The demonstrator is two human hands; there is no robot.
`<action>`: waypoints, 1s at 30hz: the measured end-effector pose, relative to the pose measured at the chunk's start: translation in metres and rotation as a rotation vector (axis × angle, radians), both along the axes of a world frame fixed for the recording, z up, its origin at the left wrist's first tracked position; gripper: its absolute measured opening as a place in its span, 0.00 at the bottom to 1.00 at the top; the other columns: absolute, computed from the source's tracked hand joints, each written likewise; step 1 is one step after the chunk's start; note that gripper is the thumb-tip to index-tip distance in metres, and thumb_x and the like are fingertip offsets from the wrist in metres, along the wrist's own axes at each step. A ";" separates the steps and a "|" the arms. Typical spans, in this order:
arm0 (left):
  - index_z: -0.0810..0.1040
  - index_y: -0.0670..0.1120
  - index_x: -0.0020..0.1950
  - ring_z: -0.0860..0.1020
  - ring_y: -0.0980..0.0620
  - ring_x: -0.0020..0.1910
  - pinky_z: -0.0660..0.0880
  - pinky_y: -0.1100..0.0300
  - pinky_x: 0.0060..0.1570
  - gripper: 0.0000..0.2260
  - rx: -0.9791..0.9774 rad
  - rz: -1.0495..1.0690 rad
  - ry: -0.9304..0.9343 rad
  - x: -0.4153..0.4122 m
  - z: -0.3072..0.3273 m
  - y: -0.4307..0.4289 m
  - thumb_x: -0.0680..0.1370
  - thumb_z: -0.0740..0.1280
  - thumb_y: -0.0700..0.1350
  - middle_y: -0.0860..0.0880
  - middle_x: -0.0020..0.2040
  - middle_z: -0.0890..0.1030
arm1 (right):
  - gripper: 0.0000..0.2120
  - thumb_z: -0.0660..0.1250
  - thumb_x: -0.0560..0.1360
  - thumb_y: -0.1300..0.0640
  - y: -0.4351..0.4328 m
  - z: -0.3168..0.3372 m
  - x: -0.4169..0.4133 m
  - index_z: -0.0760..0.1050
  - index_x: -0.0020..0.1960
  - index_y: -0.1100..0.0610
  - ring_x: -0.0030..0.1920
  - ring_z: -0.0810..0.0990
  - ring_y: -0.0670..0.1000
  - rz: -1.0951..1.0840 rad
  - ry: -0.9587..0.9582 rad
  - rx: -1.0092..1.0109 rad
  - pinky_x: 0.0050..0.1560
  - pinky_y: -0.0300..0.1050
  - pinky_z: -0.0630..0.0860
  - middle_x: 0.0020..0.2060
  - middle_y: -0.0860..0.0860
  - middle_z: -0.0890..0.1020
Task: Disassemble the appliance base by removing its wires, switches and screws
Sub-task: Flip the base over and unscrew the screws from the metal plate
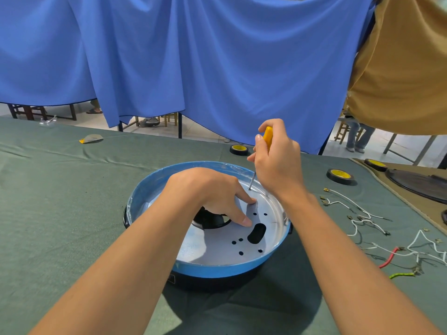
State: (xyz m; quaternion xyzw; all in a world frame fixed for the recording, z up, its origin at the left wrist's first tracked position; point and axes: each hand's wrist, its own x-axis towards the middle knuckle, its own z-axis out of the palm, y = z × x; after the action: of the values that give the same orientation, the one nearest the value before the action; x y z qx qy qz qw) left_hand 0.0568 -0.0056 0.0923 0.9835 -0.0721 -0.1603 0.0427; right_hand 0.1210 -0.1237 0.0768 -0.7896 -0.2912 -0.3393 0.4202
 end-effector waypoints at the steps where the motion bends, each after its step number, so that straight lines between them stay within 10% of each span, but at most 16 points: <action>1: 0.61 0.69 0.72 0.63 0.45 0.71 0.62 0.54 0.56 0.28 0.000 0.003 0.002 0.000 0.000 0.001 0.74 0.64 0.66 0.55 0.75 0.61 | 0.04 0.58 0.81 0.59 -0.001 0.004 0.002 0.69 0.53 0.60 0.41 0.82 0.61 -0.001 0.034 -0.019 0.45 0.61 0.76 0.34 0.51 0.76; 7: 0.61 0.70 0.72 0.63 0.45 0.72 0.64 0.50 0.59 0.28 0.006 0.008 0.002 0.000 -0.001 0.002 0.73 0.64 0.68 0.56 0.76 0.60 | 0.11 0.65 0.76 0.51 -0.010 0.047 0.027 0.69 0.41 0.57 0.46 0.75 0.60 -0.225 0.263 -0.484 0.40 0.51 0.72 0.40 0.58 0.78; 12: 0.61 0.71 0.71 0.64 0.45 0.71 0.63 0.52 0.54 0.28 0.002 0.015 -0.008 0.000 -0.001 0.003 0.72 0.64 0.69 0.57 0.75 0.62 | 0.19 0.65 0.75 0.47 -0.011 0.081 0.025 0.70 0.30 0.57 0.27 0.78 0.51 -0.257 0.336 -0.889 0.32 0.44 0.70 0.15 0.48 0.74; 17: 0.61 0.71 0.71 0.66 0.45 0.69 0.64 0.53 0.53 0.28 -0.001 0.012 -0.002 0.002 -0.004 0.003 0.72 0.64 0.69 0.56 0.74 0.63 | 0.21 0.63 0.77 0.50 0.000 0.099 0.022 0.75 0.28 0.56 0.14 0.65 0.45 -0.216 0.416 -1.198 0.27 0.40 0.65 0.14 0.46 0.70; 30: 0.61 0.74 0.69 0.66 0.45 0.69 0.68 0.47 0.61 0.29 -0.002 0.018 0.006 0.005 -0.007 0.007 0.69 0.64 0.72 0.57 0.73 0.63 | 0.03 0.74 0.72 0.55 -0.002 0.107 0.015 0.80 0.42 0.50 0.36 0.80 0.50 0.038 0.358 -1.266 0.33 0.40 0.73 0.37 0.51 0.84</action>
State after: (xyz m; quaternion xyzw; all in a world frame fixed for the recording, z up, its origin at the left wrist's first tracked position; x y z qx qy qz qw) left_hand 0.0619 0.0012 0.0857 0.9836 -0.0634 -0.1629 0.0453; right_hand 0.1364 -0.1259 0.1837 -0.9233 -0.3739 0.0417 -0.0777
